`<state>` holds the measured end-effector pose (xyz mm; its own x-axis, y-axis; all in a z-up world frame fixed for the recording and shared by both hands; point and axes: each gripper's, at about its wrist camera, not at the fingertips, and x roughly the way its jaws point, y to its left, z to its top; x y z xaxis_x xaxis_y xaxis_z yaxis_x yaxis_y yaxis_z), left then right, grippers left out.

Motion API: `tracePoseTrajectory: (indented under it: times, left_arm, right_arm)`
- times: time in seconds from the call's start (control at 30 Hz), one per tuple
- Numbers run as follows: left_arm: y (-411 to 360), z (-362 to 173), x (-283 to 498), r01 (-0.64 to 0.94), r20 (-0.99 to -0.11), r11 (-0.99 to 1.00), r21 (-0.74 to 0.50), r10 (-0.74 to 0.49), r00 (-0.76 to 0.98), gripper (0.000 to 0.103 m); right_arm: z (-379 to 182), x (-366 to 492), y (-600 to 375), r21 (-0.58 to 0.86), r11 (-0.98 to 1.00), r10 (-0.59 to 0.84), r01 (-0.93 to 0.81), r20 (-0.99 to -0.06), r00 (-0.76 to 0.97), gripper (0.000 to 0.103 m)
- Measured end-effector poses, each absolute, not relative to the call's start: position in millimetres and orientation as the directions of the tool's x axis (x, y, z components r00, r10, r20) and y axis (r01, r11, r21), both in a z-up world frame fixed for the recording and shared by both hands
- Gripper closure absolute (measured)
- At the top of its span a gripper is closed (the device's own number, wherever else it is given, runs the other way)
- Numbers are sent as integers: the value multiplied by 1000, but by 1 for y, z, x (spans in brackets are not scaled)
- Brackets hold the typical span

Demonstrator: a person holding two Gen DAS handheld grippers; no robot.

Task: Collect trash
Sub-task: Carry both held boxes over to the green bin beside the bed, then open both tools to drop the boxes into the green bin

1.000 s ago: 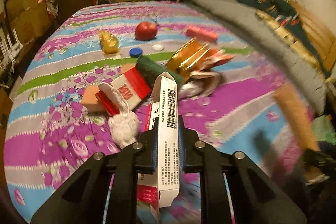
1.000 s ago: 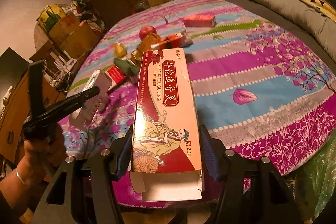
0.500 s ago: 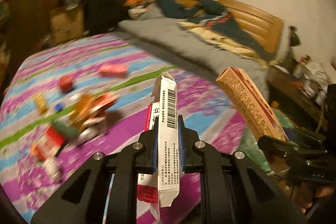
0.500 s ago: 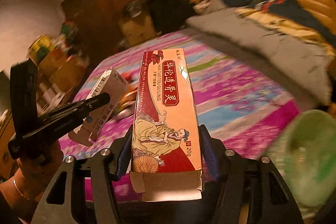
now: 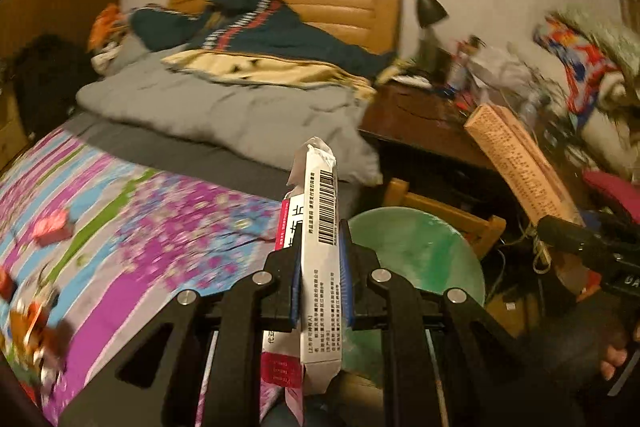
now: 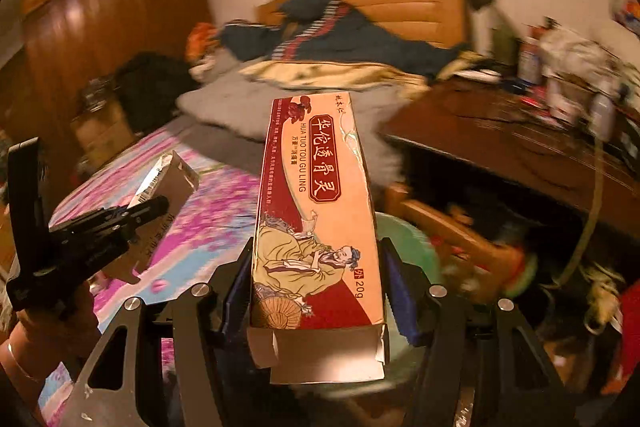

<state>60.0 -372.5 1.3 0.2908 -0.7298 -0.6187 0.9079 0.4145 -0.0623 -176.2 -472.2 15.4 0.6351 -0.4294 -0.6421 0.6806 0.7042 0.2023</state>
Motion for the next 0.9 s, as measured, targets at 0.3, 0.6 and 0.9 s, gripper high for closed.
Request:
tracePoseTrajectory:
  times: [0.3,0.6,0.9]
  left_arm:
    - [-457,-17,25,956,-677,292,18,-701,227,89]
    - [-475,-39,21,962,-728,273,30,-653,208,89]
    - [-484,-51,28,962,-759,272,-5,-628,174,86]
  right_arm:
    - [-15,-227,-527,208,588,-453,782,-716,531,43]
    - [-42,-209,-529,288,570,-367,769,-749,552,43]
    - [-55,-190,-530,339,566,-318,751,-751,579,41]
